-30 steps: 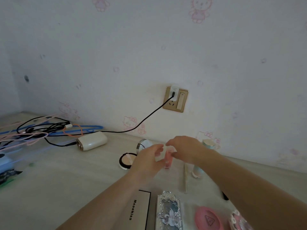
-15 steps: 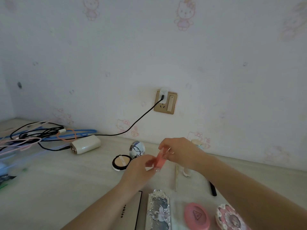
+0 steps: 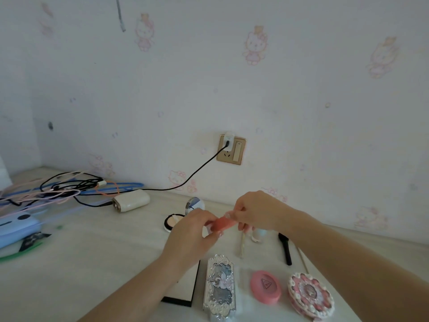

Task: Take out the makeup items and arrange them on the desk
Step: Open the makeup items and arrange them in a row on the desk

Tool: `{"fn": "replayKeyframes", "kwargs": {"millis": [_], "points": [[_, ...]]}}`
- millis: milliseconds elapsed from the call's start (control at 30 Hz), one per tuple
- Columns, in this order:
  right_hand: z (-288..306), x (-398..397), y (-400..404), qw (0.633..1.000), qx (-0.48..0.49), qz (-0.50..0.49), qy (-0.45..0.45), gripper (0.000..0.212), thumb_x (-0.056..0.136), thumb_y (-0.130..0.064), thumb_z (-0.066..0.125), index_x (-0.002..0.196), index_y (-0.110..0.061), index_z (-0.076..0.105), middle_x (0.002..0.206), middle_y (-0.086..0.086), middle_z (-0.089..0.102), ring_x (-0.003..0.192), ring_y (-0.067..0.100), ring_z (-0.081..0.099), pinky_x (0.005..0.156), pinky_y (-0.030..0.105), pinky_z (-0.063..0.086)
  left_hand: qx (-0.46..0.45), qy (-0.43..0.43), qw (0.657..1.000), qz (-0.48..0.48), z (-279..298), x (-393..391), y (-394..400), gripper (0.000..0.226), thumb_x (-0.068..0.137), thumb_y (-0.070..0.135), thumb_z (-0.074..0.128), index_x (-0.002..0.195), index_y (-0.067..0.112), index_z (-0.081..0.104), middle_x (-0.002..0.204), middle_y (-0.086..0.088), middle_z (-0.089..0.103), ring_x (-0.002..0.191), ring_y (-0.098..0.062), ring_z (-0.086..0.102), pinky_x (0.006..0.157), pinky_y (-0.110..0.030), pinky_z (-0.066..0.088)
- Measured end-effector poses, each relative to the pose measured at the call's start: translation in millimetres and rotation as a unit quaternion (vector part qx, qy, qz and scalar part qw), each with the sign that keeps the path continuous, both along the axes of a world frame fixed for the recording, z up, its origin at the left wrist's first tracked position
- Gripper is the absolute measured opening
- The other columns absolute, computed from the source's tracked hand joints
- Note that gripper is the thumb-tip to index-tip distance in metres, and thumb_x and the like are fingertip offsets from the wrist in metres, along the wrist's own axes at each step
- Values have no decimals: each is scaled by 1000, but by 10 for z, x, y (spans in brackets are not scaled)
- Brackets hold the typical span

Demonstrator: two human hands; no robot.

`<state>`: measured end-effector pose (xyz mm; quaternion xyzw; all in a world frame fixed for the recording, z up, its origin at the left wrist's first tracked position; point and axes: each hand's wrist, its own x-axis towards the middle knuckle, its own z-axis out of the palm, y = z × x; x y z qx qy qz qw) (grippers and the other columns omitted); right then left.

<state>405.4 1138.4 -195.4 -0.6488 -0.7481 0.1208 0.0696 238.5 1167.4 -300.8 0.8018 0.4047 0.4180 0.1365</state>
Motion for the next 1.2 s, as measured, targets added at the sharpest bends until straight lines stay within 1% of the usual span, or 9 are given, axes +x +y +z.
{"fn": "replayKeyframes", "kwargs": {"millis": [233,367,567,667,767,867,967,1100,1200], "points": [[61,-30,-127,998,44,31,-44,18,86,-32,60,102,-23,61,88,-6,71,83,8,60,78,27,50,0,8,1000,-15,35,-69,-70,22,75,46,54,89,32,65,83,14,62,83,0,55,75,-23,47],[41,-5,-171,992,71,102,-35,28,82,-20,65,109,-23,57,100,-9,60,91,8,55,76,20,45,2,6,1000,-15,43,-86,-97,13,79,36,63,91,29,63,85,14,61,83,3,55,76,-24,48],[32,-79,-167,1000,21,-3,-7,39,88,-55,48,110,-24,56,102,-3,68,90,14,65,86,30,50,23,18,1000,-4,89,-110,-149,10,82,32,64,92,29,63,87,14,58,85,-1,54,75,-22,45],[33,-104,-184,999,10,24,-18,33,94,-48,43,94,-20,60,84,-7,71,77,10,68,78,26,50,34,25,999,-4,90,-138,-143,11,82,33,65,92,30,63,86,15,57,85,-2,55,75,-25,47],[28,-93,-189,993,57,71,-79,23,90,-35,55,109,-24,57,102,-6,66,88,8,56,78,26,45,33,34,999,-2,78,-168,-132,12,81,37,63,92,32,62,85,15,57,85,-2,55,72,-27,48],[2,-61,-214,989,71,107,-69,41,84,-30,65,121,-27,48,117,-3,56,101,11,50,86,26,42,37,32,999,7,79,-173,-135,13,82,40,62,92,32,62,85,16,55,83,-2,55,69,-25,48],[-15,-57,-224,997,37,50,-34,69,80,-56,60,138,-33,32,128,-4,53,112,15,54,94,32,43,39,31,999,9,90,-160,-152,12,82,37,64,93,32,63,87,16,56,84,-2,55,71,-25,48],[8,-91,-200,999,10,6,-40,47,92,-58,36,109,-21,58,89,-9,67,83,11,68,85,31,51,43,34,998,7,96,-158,-159,12,81,35,66,92,34,63,87,17,55,85,-2,55,71,-24,47],[-17,-75,-202,1000,6,21,-18,33,92,-47,48,104,-21,63,78,-12,69,65,4,66,74,25,53,43,42,998,12,84,-177,-154,15,81,36,66,95,33,63,90,18,54,86,-2,55,71,-22,47]]}}
